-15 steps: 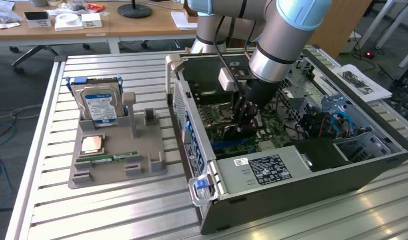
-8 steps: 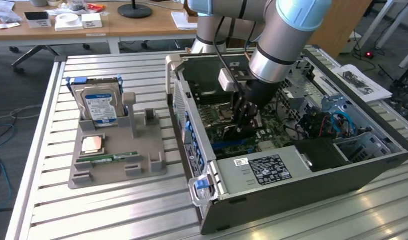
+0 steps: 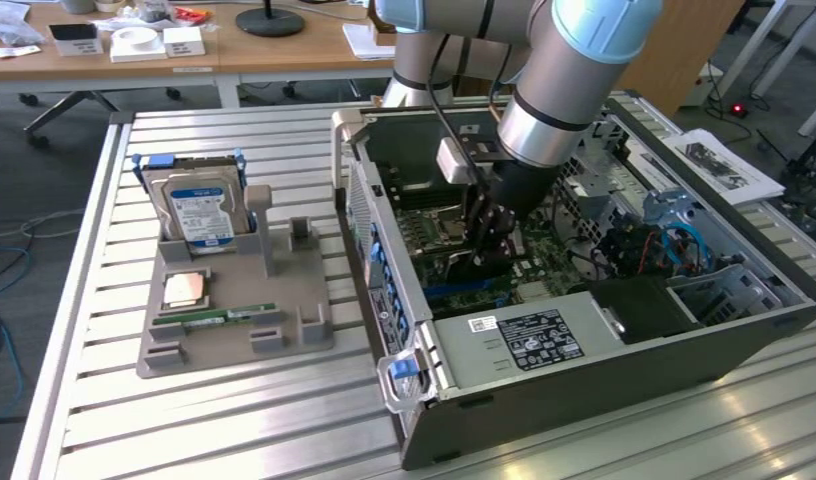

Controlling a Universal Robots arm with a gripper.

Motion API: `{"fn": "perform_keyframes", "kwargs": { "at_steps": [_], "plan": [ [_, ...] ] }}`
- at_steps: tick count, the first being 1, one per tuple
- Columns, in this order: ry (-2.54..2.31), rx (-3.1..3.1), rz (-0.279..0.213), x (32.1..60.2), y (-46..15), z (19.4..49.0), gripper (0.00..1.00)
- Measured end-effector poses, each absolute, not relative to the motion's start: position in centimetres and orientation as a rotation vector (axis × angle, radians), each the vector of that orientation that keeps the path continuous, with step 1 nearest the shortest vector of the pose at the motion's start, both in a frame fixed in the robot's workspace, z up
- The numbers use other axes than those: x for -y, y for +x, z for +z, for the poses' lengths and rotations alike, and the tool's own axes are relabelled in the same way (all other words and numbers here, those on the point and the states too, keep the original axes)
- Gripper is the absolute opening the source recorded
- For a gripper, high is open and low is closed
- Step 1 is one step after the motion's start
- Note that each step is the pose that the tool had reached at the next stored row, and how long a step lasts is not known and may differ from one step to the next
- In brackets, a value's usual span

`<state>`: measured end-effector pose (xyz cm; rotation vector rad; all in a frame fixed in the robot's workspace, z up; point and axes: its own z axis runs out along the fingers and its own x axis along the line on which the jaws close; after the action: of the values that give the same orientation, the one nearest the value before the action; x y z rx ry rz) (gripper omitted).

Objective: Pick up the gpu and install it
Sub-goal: 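Insert the gpu into the slot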

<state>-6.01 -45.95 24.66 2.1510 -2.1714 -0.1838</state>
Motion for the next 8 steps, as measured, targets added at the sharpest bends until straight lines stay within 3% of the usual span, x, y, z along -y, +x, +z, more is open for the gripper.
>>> {"fn": "perform_keyframes", "kwargs": {
  "at_steps": [8],
  "plan": [
    [2.151,2.171,-0.184,46.0,-6.01,24.61,0.27]
  ]
}}
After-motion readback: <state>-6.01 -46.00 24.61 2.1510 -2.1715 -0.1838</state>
